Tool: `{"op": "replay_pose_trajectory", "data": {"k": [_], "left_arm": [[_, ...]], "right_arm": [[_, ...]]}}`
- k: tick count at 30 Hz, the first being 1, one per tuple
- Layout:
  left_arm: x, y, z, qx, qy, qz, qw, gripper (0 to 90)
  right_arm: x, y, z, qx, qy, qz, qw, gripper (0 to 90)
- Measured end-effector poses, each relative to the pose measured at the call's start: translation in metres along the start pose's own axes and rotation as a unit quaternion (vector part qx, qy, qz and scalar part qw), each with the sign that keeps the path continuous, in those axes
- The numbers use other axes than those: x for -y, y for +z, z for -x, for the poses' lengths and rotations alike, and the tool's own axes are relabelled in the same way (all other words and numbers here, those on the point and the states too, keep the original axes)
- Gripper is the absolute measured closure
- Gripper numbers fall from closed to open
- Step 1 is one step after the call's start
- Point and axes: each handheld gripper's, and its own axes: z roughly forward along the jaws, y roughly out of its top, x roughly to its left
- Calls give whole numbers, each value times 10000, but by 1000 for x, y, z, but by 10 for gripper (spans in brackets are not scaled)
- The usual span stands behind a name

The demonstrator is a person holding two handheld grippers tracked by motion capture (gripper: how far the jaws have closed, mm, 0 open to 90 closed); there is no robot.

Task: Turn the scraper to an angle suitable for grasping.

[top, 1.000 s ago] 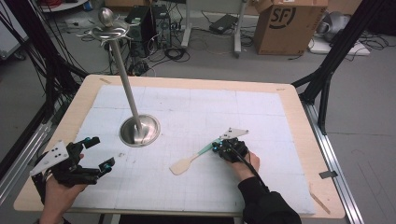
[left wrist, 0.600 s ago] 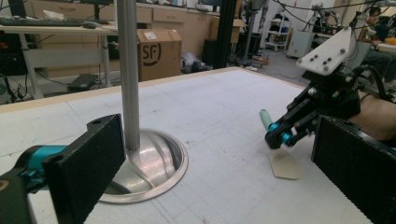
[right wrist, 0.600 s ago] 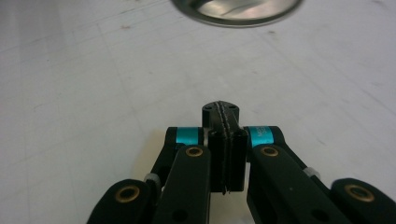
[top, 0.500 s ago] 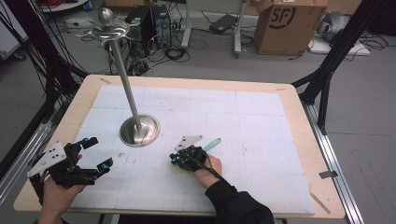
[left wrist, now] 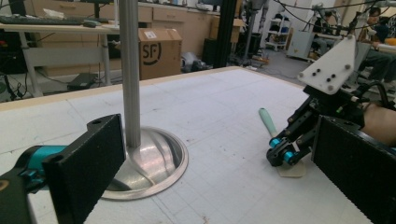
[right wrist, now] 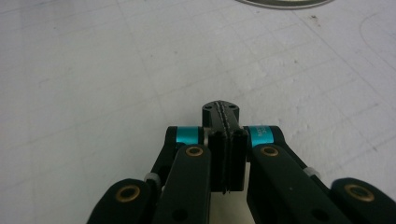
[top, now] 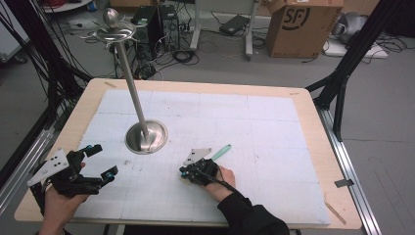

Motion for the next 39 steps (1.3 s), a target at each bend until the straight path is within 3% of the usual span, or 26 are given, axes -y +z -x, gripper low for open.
{"op": "replay_pose_trajectory", "data": {"k": [4,11,16,17,20,25,27,31,34,37,39], "left_arm": [[0,0,0,-14,-5,0,10000,35],[0,0,1,-16,-9,-24,10000,35],[1,3,2,13,-7,-48,10000,35],[1,4,3,30,15,-70,10000,35],[0,3,3,32,16,-48,10000,35],[0,2,1,4,12,-25,10000,35],[-1,0,1,-3,20,-17,10000,35],[-2,-3,1,-32,19,17,10000,35],[-2,-6,0,-58,-4,43,10000,35],[-2,-8,-1,-79,-24,68,9999,35],[-2,-9,-1,-87,-18,59,9999,35]], "right_arm": [[14,-13,-3,6,-15,132,9999,900],[35,-38,-4,-125,8,88,9999,900],[39,-41,0,-178,-2,197,9996,900],[39,-44,2,-50,-3,303,9995,900],[41,-62,19,306,473,771,9954,900],[56,-76,55,865,973,647,9894,900],[60,-73,60,1120,876,475,9887,900],[59,-72,60,1346,832,428,9865,900],[64,-69,67,1385,960,242,9854,900],[65,-68,71,1356,1028,308,9849,900],[65,-65,73,1391,998,208,9850,900]]}}
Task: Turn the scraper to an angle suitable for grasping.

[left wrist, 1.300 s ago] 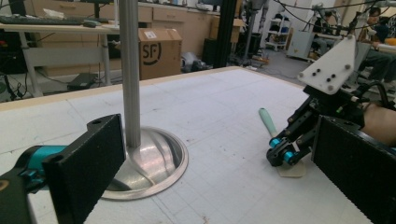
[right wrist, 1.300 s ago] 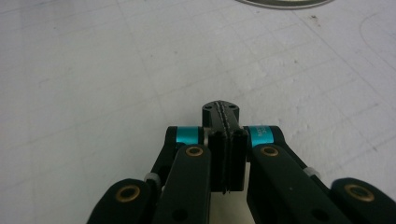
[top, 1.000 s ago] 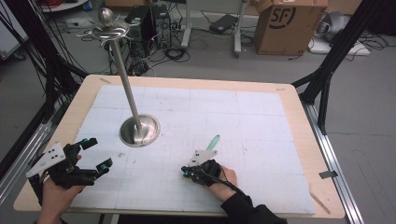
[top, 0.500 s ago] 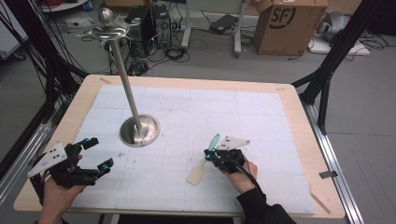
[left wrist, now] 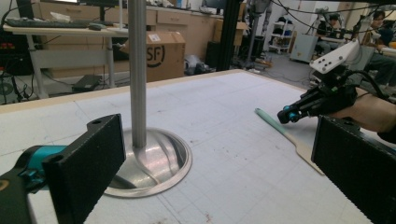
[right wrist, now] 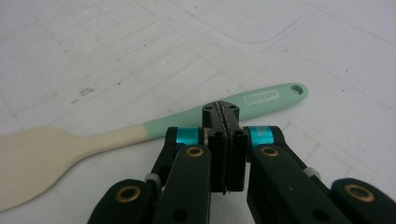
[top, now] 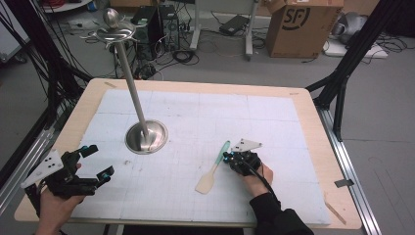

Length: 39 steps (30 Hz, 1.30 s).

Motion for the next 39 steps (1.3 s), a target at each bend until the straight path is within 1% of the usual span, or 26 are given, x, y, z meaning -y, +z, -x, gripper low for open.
{"op": "replay_pose_trajectory", "data": {"k": [2,3,7,9,10,11,13,16,17,18,19,20,21,22,23,24,26,28,30,31,32,35,36,38,39], "left_arm": [[0,-1,-1,-32,-9,-3,10000,35],[0,-2,-1,-39,-9,2,10000,35],[1,-1,-1,-52,-34,7,10000,35],[1,1,0,-37,-9,-22,10000,35],[1,2,0,-5,-18,-24,10000,35],[1,3,1,8,-7,-22,10000,35],[0,4,1,-2,7,-41,10000,35],[0,3,0,-1,13,-41,10000,35],[1,3,-1,-16,-1,-37,10000,35],[1,3,-1,-29,-34,-33,10000,35],[1,2,-2,-43,-35,-30,10000,35],[1,1,-2,-43,-33,-23,10000,35],[0,0,-3,-66,-25,-3,10000,35],[0,0,-3,-66,-25,-3,10000,35],[0,-1,-3,-61,-4,-7,10000,35],[0,-2,-2,-68,-18,-2,10000,35],[-1,-3,-3,-70,6,-2,10000,35],[0,-4,-4,-89,-9,5,10000,35],[0,-4,-4,-94,-25,15,10000,35],[0,-5,-5,-100,-32,28,9999,35],[0,-5,-5,-112,-46,33,9999,35],[0,-6,-6,-129,-47,33,9999,35],[0,-6,-5,-133,-46,32,9999,35],[0,-6,-5,-129,-35,24,9999,35],[0,-6,-4,-124,-39,21,9999,35]], "right_arm": [[-1,2,-2,64,-143,-54,9999,900],[-1,2,-3,77,-157,-59,9998,900],[-2,4,-3,66,-139,-69,9999,900],[-5,6,-4,69,-122,-79,9999,900],[-7,8,-5,18,-127,-67,9999,900],[-12,14,-9,-64,-133,-79,9999,900],[-17,20,-13,-85,-199,-104,9997,900],[-27,26,-19,-239,-268,-229,9991,900],[-31,30,-22,-284,-389,-258,9985,900],[-35,34,-28,-380,-478,-295,9977,900],[-35,34,-28,-380,-478,-295,9977,900],[-39,37,-34,-455,-518,-326,9971,900],[-45,42,-44,-552,-712,-343,9953,900],[-48,45,-50,-617,-769,-365,9945,900],[-51,47,-57,-644,-908,-401,9930,900],[-53,48,-61,-659,-1046,-407,9915,900],[-55,49,-64,-686,-1114,-419,9905,900],[-55,48,-64,-680,-1088,-403,9909,900],[-56,43,-68,-746,-1033,-307,9914,900],[-56,40,-72,-822,-1074,-223,9906,900],[-56,40,-72,-822,-1074,-223,9906,900],[-56,34,-85,-1077,-1141,-185,9874,900],[-56,34,-89,-1131,-1240,-156,9857,900],[-54,33,-98,-1307,-1254,-282,9831,900],[-54,33,-98,-1307,-1254,-282,9831,900]]}}
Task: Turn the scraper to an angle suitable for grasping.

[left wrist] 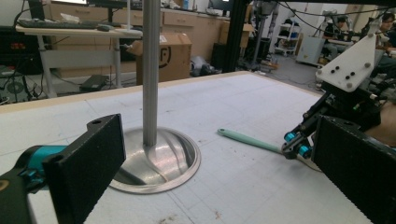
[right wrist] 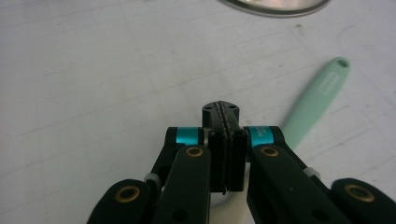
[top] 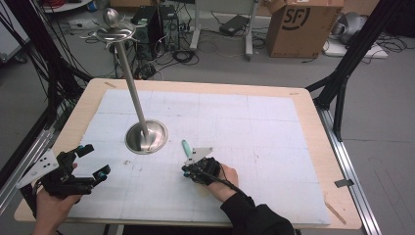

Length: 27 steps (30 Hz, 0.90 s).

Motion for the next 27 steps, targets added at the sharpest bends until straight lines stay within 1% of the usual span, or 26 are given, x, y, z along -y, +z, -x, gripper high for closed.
{"op": "replay_pose_trajectory", "data": {"k": [1,2,3,6,7,10,11,12,14,16,17,19,20,23,24,25,26,27], "left_arm": [[0,0,0,14,20,-6,10000,35],[0,1,0,19,6,-6,10000,35],[0,1,0,46,-29,7,10000,35],[-2,0,0,144,-75,76,9998,35],[-3,-1,1,164,-66,114,9998,35],[-3,-2,1,152,-62,120,9998,35],[-3,-2,1,144,-80,124,9998,35],[-2,-2,0,130,-92,113,9998,35],[-1,-1,0,126,-90,91,9998,35],[-1,-1,0,123,-111,92,9998,35],[-1,-1,0,123,-111,92,9998,35],[0,0,0,119,-95,82,9998,35],[0,-1,0,117,-93,77,9999,35],[0,-1,0,98,-111,85,9999,35],[0,-1,0,96,-105,79,9999,35],[0,-1,0,91,-100,75,9999,35],[0,-1,0,80,-110,79,9999,35],[0,-1,0,49,-85,41,9999,35]], "right_arm": [[2,2,-3,-22,-34,-155,9999,900],[4,3,-4,22,-82,-262,9996,900],[6,2,-4,25,-49,-187,9998,900],[10,0,-3,-13,23,-149,9999,900],[16,-5,-2,5,69,-121,9999,900],[21,-9,-2,-18,126,-93,9999,900],[27,-15,0,-30,130,-73,9999,900],[27,-15,0,-30,130,-73,9999,900],[34,-23,0,-4,99,-118,9999,900],[38,-28,1,-4,111,-142,9998,900],[41,-32,2,-41,159,-168,9997,900],[46,-38,3,-32,146,-200,9997,900],[46,-38,3,-32,146,-200,9997,900],[54,-48,6,-33,135,-268,9995,900],[58,-54,7,-24,168,-312,9994,900],[62,-57,9,11,137,-313,9994,900],[65,-61,8,20,242,-363,9990,900],[67,-64,8,49,257,-367,9990,900]]}}
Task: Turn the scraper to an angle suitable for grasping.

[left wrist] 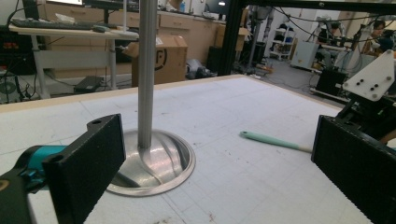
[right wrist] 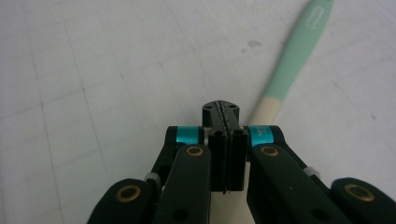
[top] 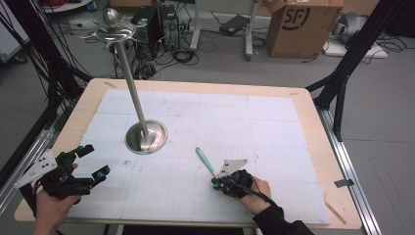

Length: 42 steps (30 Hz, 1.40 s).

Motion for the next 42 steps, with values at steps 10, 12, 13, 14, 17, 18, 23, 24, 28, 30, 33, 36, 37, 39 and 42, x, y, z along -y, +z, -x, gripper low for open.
{"op": "replay_pose_trajectory", "data": {"k": [10,12,13,14,17,18,23,24,28,30,33,36,37,39,42], "left_arm": [[-2,3,3,-13,55,-30,10000,35],[-2,4,2,-66,67,-84,9999,35],[-1,4,2,-71,75,-90,9999,35],[-1,4,2,-66,68,-85,9999,35],[-1,4,2,-61,72,-93,9999,35],[-1,5,2,-59,66,-87,9999,35],[0,8,3,-48,55,-118,9999,35],[0,9,4,-51,74,-137,9999,35],[1,16,9,-31,243,-283,9993,35],[1,18,10,1,250,-300,9992,35],[2,17,9,-10,249,-303,9992,35],[2,15,8,-45,213,-270,9994,35],[1,14,7,-46,210,-263,9994,35],[1,14,7,-49,206,-252,9995,35],[2,14,6,-50,196,-255,9995,35]], "right_arm": [[-13,-1,23,458,257,517,9973,900],[-16,7,37,684,386,435,9960,900],[-17,17,52,768,546,381,9948,900],[-17,17,52,768,546,381,9948,900],[-16,29,67,765,792,445,9929,900],[-16,32,69,720,894,528,9920,900],[-21,36,65,756,774,497,9929,900],[-22,37,64,725,729,501,9934,900],[-29,42,55,520,564,503,9958,900],[-32,43,51,450,488,478,9966,900],[-37,46,44,274,437,437,9977,900],[-45,51,31,12,236,393,9989,900],[-45,51,31,12,236,393,9989,900],[-51,54,19,-242,39,314,9992,900],[-56,57,6,-457,-253,265,9983,900]]}}
